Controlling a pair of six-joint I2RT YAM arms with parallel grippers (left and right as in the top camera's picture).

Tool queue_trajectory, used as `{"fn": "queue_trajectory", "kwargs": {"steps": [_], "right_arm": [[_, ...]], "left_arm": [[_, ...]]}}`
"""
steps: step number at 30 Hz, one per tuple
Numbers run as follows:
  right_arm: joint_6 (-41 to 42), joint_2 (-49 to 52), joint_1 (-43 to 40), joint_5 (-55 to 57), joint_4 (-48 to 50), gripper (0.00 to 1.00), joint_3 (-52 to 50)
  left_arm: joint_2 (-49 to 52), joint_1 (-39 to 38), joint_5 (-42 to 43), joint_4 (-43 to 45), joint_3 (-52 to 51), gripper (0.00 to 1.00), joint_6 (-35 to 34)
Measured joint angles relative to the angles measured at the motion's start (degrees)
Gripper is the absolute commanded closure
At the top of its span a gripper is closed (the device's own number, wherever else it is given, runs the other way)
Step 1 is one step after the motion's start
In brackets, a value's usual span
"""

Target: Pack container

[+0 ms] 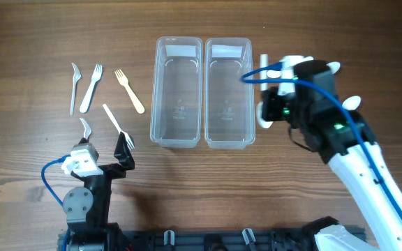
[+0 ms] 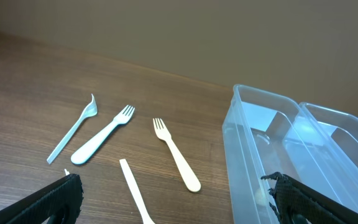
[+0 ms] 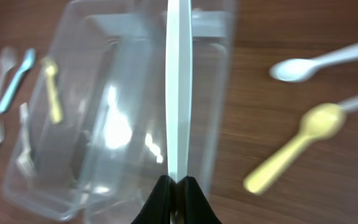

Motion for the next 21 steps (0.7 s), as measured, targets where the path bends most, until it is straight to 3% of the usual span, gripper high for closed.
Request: {"fn": "queue_trajectory", "kwargs": {"steps": [3, 4, 5, 6, 9, 13, 16, 19, 21], "right_arm": [[0.07, 5.81, 5.33, -1.20, 3.96, 0.96, 0.00], [0.11, 9.16, 6.43, -1.33, 5.09, 0.75, 0.00], [0.11, 12.85, 7.17, -1.53, 5.90, 0.48, 0.00], [0.24, 15.13, 7.41, -1.66, 6.49, 0.42, 0.00], [0.57, 17.53, 7.45, -1.70, 7.13, 0.37, -0.02], [1.55, 11.96, 7.45, -1.68, 5.53, 0.31, 4.07], [8.24, 0.57, 7.54, 4.61, 0.76, 0.40, 7.80], [19.04, -5.95, 6.32, 16.65, -9.62, 0.26, 8.33], [23.89, -5.95, 5.16, 22.88, -13.11, 0.05, 8.31]], "left_arm": [[0.00, 0.00, -0.02, 0.00, 0.00, 0.00, 0.00], [0.00, 0.00, 0.00, 0.00, 0.00, 0.00, -0.02], [0.00, 0.00, 0.00, 0.00, 0.00, 0.00, 0.00], [0.00, 0.00, 0.00, 0.00, 0.00, 0.00, 0.00], [0.00, 0.00, 0.00, 0.00, 0.00, 0.00, 0.00], [0.00, 0.00, 0.00, 0.00, 0.00, 0.00, 0.00], [0.00, 0.00, -0.02, 0.00, 0.00, 0.00, -0.02], [0.00, -0.02, -0.02, 0.00, 0.00, 0.00, -0.02], [0.00, 0.00, 0.00, 0.00, 0.00, 0.00, 0.00]]}}
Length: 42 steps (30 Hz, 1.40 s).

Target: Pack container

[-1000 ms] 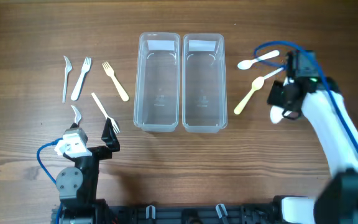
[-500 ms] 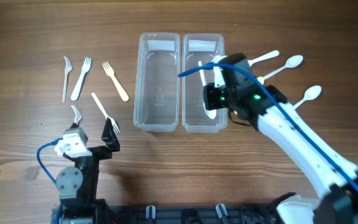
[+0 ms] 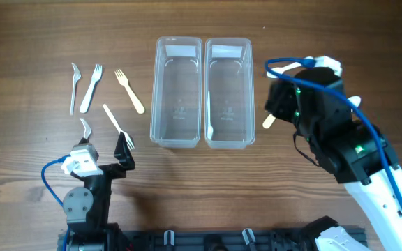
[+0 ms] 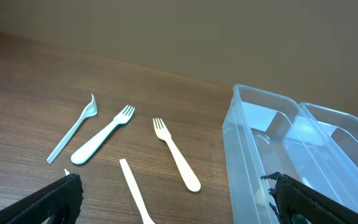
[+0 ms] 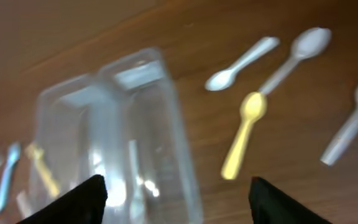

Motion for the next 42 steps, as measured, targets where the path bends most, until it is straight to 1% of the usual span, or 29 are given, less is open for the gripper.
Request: {"fn": "queue_trajectory", "kwargs": {"steps": [1, 3, 5, 9, 11, 16, 19, 21, 23, 27, 32, 34, 35, 36, 38, 40, 42], "right_arm": [[2.91, 0.72, -0.37, 2.89, -0.46, 0.00, 0.00], [9.35, 2.32, -0.57, 6.27, -0.46, 0.00, 0.00], [14.03, 3.96, -1.07, 7.41, -0.48, 0.00, 0.00], [21.97, 9.84, -3.96, 8.26, -4.13, 0.00, 0.00], [23.65, 13.55, -5.70, 8.00, -3.96, 0.00, -0.02], [23.21, 26.64, -10.32, 2.56, -0.13, 0.01, -0.04], [21.11, 32.92, -13.90, -3.32, 5.07, 0.03, -0.04], [19.78, 35.34, -15.74, -6.36, 6.56, 0.08, -0.04], [17.03, 37.13, -17.57, -10.10, 9.09, 0.10, -0.07], [15.26, 41.22, -18.69, -12.83, 10.14, 0.10, -0.07], [15.06, 46.60, -18.67, -13.86, 11.15, 0.11, 0.09], [15.02, 46.75, -18.69, -13.88, 11.28, 0.19, 0.24], [14.86, 46.88, -18.69, -13.86, 11.32, 0.30, 0.31], [14.40, 46.99, -18.84, -13.86, 11.47, 0.44, 0.42], [14.21, 47.25, -19.17, -13.88, 11.54, 0.57, 0.59], [14.05, 47.39, -19.43, -13.92, 11.45, 0.60, 0.66], [14.01, 47.41, -19.47, -13.92, 11.23, 0.66, 0.68]], "left_arm": [[0.00, 0.00, 0.00, 0.00, 0.00, 0.00, 0.00], [0.00, 0.00, 0.00, 0.00, 0.00, 0.00, 0.00], [0.00, 0.00, 0.00, 0.00, 0.00, 0.00, -0.02], [0.00, 0.00, 0.00, 0.00, 0.00, 0.00, 0.00], [0.00, 0.00, -0.02, 0.02, 0.00, 0.00, -0.02], [0.00, 0.00, 0.00, 0.00, 0.00, 0.00, 0.00], [0.00, 0.00, 0.00, 0.00, 0.00, 0.00, 0.00], [0.00, 0.00, 0.00, 0.00, 0.00, 0.00, 0.00], [0.00, 0.00, 0.00, 0.00, 0.00, 0.00, 0.00], [0.00, 0.00, 0.00, 0.00, 0.00, 0.00, 0.00], [0.00, 0.00, 0.00, 0.00, 0.00, 0.00, 0.00], [0.00, 0.00, 0.00, 0.00, 0.00, 0.00, 0.00], [0.00, 0.00, 0.00, 0.00, 0.00, 0.00, 0.00], [0.00, 0.00, 0.00, 0.00, 0.00, 0.00, 0.00], [0.00, 0.00, 0.00, 0.00, 0.00, 0.00, 0.00], [0.00, 0.00, -0.02, 0.00, 0.00, 0.00, 0.00], [0.00, 0.00, 0.00, 0.00, 0.00, 0.00, 0.00]]}}
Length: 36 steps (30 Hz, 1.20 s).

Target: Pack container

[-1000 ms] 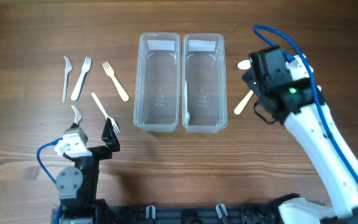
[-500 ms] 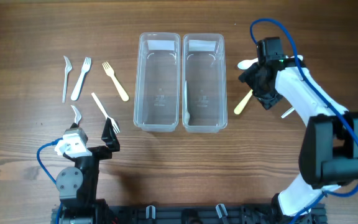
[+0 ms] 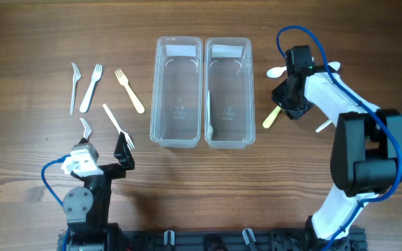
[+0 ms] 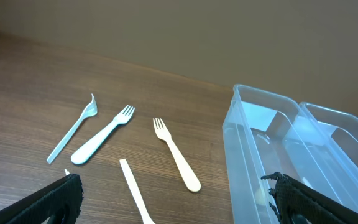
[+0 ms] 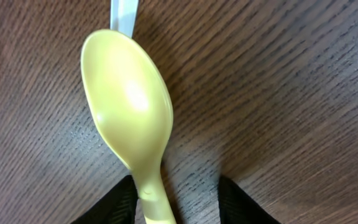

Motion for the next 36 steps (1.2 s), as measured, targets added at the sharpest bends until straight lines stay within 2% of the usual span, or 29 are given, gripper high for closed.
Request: {"fn": "queue_trajectory", "kwargs": {"steps": [2, 5, 9, 18, 22, 24, 26, 31, 33, 36], "right_arm": [[-0.07, 0.04, -0.02, 0.04, -0.48, 0.68, 0.00], [-0.17, 0.15, -0.11, 0.02, -1.20, 0.78, 0.11], [-0.66, 0.22, -0.11, -0.22, -2.78, 0.95, 0.26], [-1.31, -1.97, -0.11, 0.92, -8.90, 0.96, -0.37], [-3.93, -19.02, 0.04, 4.00, -10.21, 0.96, -0.70], [-7.23, -28.87, 1.29, 4.20, -10.10, 0.96, -0.66], [-13.09, -33.66, 4.22, 3.45, -7.04, 0.96, -0.66], [-26.23, -35.08, 18.14, 1.53, -0.70, 0.96, -0.68], [-27.39, -34.03, 21.57, 2.03, 0.15, 0.96, -0.68], [-28.17, -28.00, 22.18, 2.47, 0.44, 0.96, -0.68]], "left_arm": [[0.00, 0.00, -0.02, 0.00, 0.00, 0.00, 0.00], [0.00, 0.00, 0.00, 0.00, 0.00, 0.00, -0.02], [0.00, 0.00, 0.00, 0.00, 0.00, 0.00, -0.02], [0.00, 0.00, 0.00, 0.00, 0.00, 0.00, 0.00], [0.00, 0.00, 0.00, 0.00, 0.00, 0.00, 0.00], [0.00, 0.00, 0.00, 0.00, 0.00, 0.00, -0.02], [0.00, 0.00, -0.02, 0.00, 0.00, 0.00, -0.02], [0.00, 0.00, 0.00, 0.00, 0.00, 0.00, 0.00], [0.00, 0.00, -0.02, 0.00, 0.00, 0.00, 0.00], [0.00, 0.00, -0.02, 0.00, 0.00, 0.00, -0.02]]}}
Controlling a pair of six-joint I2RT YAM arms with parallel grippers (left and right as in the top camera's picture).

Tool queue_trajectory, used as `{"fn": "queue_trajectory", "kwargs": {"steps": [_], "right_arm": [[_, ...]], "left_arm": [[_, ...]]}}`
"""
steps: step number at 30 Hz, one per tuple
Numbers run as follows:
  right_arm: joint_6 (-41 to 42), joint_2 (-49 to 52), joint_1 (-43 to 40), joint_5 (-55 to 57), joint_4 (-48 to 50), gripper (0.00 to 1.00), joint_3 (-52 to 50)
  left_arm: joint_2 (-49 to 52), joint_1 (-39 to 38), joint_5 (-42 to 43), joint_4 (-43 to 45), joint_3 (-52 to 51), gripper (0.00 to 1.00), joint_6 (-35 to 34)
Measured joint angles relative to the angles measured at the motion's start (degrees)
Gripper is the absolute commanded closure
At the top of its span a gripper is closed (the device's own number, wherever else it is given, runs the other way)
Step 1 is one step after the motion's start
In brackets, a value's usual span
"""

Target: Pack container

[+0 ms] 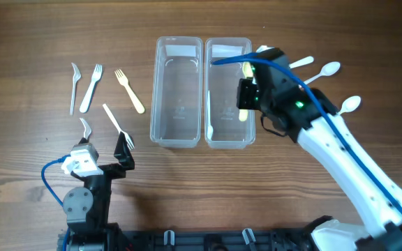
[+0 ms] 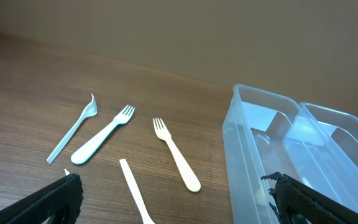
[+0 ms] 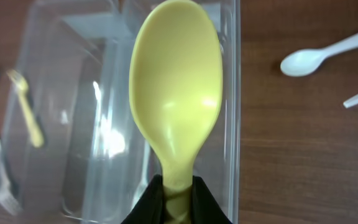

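My right gripper (image 3: 174, 186) is shut on the handle of a yellow spoon (image 3: 176, 74). It holds the spoon above the right clear container (image 1: 229, 143), near that container's right rim (image 3: 235, 124). From overhead the spoon (image 1: 245, 72) shows beside the gripper (image 1: 248, 94). A white utensil (image 1: 210, 129) lies inside the right container. The left clear container (image 1: 155, 90) holds nothing that I can see. My left gripper (image 2: 173, 193) rests open near the table's front left, with nothing between its fingers.
Several forks lie left of the containers: a white one (image 1: 89, 87), a cream one (image 1: 130, 90), a pale blue one (image 1: 73, 87) and a thin white one (image 1: 117, 125). White spoons (image 1: 324, 70) (image 1: 347, 104) lie on the table to the right.
My right gripper was low at the table, open around the yellow spoon lying right of the containers. Now it is shut on that spoon and holds it over the right container.
My right gripper first held a white utensil over the right container. Then it stood open and the utensil lay inside that container. After that it straddled the yellow spoon on the table, and now it holds that spoon over the container. The left arm stayed still.
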Motion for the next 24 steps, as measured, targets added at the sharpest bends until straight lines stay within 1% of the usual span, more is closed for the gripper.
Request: {"fn": "queue_trajectory", "kwargs": {"steps": [3, 4, 5, 6, 10, 12, 13, 15, 16, 17, 19, 20, 22, 23, 24], "right_arm": [[-3.06, 8.55, 0.02, -1.01, 1.33, 0.94, 0.00], [-3.30, 9.94, 0.02, -1.07, 1.36, 0.85, 0.00], [-3.50, 10.73, 0.02, -1.11, 1.42, 0.50, -0.02], [-3.63, 11.08, 0.02, -1.14, 1.62, 0.30, -0.04], [-4.37, 10.71, 0.02, -1.16, 1.88, 0.28, -0.04], [-2.99, 7.48, -0.04, -0.42, -0.72, 0.28, 0.31], [-1.40, 5.35, -0.17, 1.03, -3.54, 0.26, 1.51], [3.50, -2.93, -1.51, 8.07, -10.34, 0.19, 6.51], [5.38, -6.91, -2.38, 11.41, -13.68, 0.15, 7.87], [7.13, -10.05, -3.39, 13.75, -16.39, 0.13, 8.46], [13.42, -17.42, -9.25, 18.99, -24.26, 0.11, 8.72], [15.23, -18.53, -11.63, 19.54, -26.14, 0.09, 8.92], [18.25, -19.43, -20.37, 20.13, -29.90, 0.05, 8.92], [18.25, -19.04, -23.65, 19.69, -30.12, 0.06, 8.92], [17.99, -18.10, -27.32, 18.80, -30.45, 0.09, 8.92]], "left_arm": [[0.00, 0.00, 0.02, 0.00, 0.00, 0.00, 0.00], [0.00, 0.00, 0.02, 0.00, 0.00, 0.00, 0.02], [0.00, 0.00, 0.02, 0.00, 0.00, 0.00, 0.00], [0.00, 0.00, 0.02, 0.00, 0.00, 0.00, 0.02], [0.00, 0.00, 0.00, 0.00, 0.00, 0.00, 0.00], [0.00, 0.00, 0.02, 0.00, 0.00, 0.00, 0.00], [0.00, 0.00, 0.02, 0.00, 0.00, 0.00, 0.02], [0.00, 0.00, 0.00, 0.02, 0.00, 0.00, 0.02], [0.00, 0.00, 0.02, 0.02, 0.00, 0.00, 0.00], [0.00, 0.00, 0.00, 0.00, 0.00, 0.00, 0.02], [0.00, 0.00, 0.02, 0.02, 0.00, 0.00, 0.02], [0.00, 0.00, 0.00, 0.00, 0.00, 0.00, 0.02], [0.00, 0.00, 0.02, 0.00, 0.00, 0.00, 0.02], [0.00, 0.00, 0.02, 0.00, 0.00, 0.00, 0.02], [0.00, 0.00, 0.02, 0.00, 0.00, 0.00, 0.02]]}}
